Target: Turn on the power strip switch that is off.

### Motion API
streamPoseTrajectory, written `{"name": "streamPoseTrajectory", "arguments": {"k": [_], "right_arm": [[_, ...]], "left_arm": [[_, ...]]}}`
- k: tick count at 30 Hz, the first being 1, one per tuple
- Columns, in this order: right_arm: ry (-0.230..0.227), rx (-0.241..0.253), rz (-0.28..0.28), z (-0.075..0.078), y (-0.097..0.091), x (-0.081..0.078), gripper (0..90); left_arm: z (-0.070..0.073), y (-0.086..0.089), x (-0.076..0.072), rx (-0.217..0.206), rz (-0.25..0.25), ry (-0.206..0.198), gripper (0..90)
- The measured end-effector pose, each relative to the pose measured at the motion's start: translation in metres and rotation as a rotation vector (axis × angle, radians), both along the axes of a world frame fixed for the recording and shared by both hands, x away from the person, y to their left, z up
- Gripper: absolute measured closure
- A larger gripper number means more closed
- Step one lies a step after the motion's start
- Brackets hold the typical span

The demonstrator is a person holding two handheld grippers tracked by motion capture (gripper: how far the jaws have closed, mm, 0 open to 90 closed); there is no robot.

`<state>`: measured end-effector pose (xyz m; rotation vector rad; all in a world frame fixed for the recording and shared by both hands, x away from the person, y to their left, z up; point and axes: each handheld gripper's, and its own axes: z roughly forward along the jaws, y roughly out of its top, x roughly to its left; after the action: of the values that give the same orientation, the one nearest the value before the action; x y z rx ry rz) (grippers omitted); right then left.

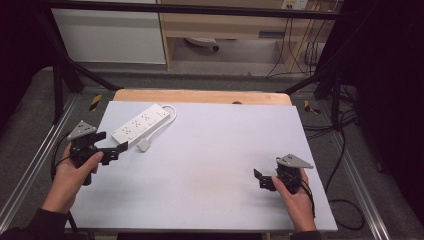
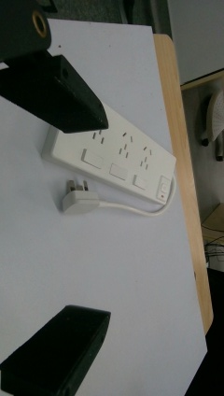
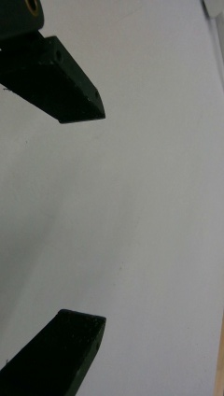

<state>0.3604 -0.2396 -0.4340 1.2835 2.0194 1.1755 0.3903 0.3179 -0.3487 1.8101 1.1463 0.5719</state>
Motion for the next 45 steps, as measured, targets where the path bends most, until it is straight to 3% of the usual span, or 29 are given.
{"name": "streamPoseTrajectory", "arguments": {"k": [11, 25, 45], "right_arm": [[0.006, -0.020, 0.017, -0.002, 0.004, 0.002, 3.1], [0.007, -0.009, 0.015, -0.002, 0.005, 0.002, 3.0], [0.004, 0.000, 0.015, -0.001, 0.005, 0.002, 3.0]], "left_arm": [[0.005, 0.000, 0.012, -0.002, 0.006, -0.010, 7.7], [0.012, 0.008, 0.031, -0.043, 0.065, -0.035, 7.9], [0.007, 0.005, 0.055, -0.051, 0.089, -0.042, 8.2]]}}
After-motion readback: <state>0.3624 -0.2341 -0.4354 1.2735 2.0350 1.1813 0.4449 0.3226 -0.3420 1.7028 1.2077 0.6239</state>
